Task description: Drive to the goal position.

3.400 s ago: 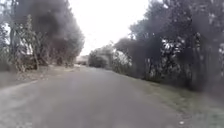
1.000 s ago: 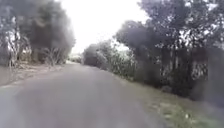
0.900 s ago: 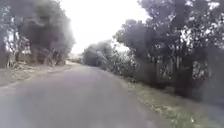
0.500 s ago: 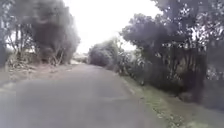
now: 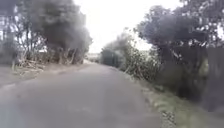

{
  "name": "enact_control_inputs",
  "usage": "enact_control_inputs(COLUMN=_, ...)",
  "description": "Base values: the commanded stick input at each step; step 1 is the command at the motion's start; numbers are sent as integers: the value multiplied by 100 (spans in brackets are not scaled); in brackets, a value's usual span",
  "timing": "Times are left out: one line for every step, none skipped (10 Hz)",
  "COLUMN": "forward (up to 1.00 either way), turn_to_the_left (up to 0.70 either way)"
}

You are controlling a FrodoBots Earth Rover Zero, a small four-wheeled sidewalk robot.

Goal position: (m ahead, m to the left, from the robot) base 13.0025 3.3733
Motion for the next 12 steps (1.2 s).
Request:
enact_control_inputs(forward=100, turn_to_the_left=27)
enact_control_inputs(forward=100, turn_to_the_left=16)
enact_control_inputs(forward=100, turn_to_the_left=2)
enact_control_inputs(forward=100, turn_to_the_left=0)
enact_control_inputs(forward=100, turn_to_the_left=0)
enact_control_inputs(forward=100, turn_to_the_left=0)
enact_control_inputs(forward=100, turn_to_the_left=0)
enact_control_inputs(forward=100, turn_to_the_left=0)
enact_control_inputs(forward=100, turn_to_the_left=0)
enact_control_inputs(forward=100, turn_to_the_left=-15)
enact_control_inputs(forward=100, turn_to_the_left=-27)
enact_control_inputs(forward=100, turn_to_the_left=-27)
